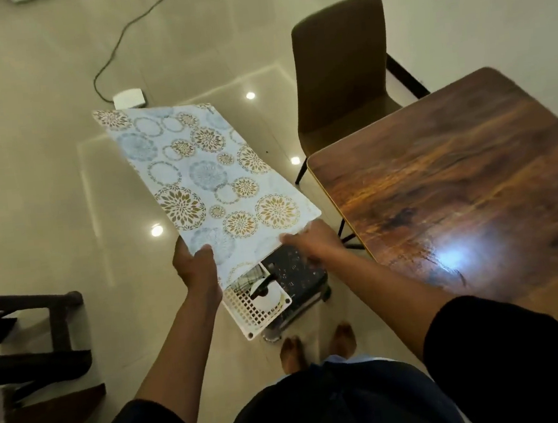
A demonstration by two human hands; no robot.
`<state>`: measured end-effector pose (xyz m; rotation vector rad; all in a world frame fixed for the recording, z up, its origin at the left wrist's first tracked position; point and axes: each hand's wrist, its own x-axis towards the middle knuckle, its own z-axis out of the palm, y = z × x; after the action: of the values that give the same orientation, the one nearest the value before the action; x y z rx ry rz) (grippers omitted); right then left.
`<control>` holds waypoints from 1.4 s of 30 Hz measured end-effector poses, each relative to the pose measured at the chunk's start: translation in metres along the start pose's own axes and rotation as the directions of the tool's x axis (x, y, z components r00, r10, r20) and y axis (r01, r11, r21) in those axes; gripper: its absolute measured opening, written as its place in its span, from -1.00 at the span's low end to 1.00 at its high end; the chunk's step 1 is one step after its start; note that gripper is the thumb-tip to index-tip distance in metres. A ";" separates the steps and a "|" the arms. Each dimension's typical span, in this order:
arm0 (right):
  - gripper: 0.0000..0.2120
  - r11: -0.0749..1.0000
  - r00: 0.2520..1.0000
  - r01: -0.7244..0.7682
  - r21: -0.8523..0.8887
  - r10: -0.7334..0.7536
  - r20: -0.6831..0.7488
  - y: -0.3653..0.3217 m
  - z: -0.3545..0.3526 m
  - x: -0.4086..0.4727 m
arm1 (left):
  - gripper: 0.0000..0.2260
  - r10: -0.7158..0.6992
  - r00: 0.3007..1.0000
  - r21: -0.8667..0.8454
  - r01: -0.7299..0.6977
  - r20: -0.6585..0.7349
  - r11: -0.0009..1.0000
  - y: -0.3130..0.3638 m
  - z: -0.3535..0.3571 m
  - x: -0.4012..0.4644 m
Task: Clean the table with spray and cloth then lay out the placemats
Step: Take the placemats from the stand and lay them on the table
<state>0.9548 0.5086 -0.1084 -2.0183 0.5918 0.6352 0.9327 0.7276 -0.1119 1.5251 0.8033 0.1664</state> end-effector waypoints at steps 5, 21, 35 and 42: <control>-0.68 0.878 0.828 0.294 -0.377 -0.431 -0.359 -0.005 -0.046 0.000 | -0.58 0.020 0.974 -0.028 -0.014 0.227 0.999 0.008 -0.019 0.011; -0.74 0.766 0.804 0.329 0.551 0.079 -0.590 0.084 -0.144 -0.047 | -0.47 -0.011 0.647 -0.015 0.035 0.763 0.999 -0.019 0.057 -0.018; -0.83 0.604 0.579 0.412 0.682 0.404 -0.708 0.230 -0.217 -0.157 | -0.51 -0.167 0.335 0.142 0.096 0.927 0.985 -0.012 0.158 -0.155; -0.81 0.542 0.539 0.456 0.706 0.464 -0.703 0.317 -0.252 -0.226 | -0.66 -0.261 0.309 0.249 0.078 0.914 0.965 -0.038 0.201 -0.249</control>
<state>0.6372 0.1766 -0.0460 -1.1695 1.2008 -0.7324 0.8457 0.4185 -0.0874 1.3389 -0.0310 -0.9544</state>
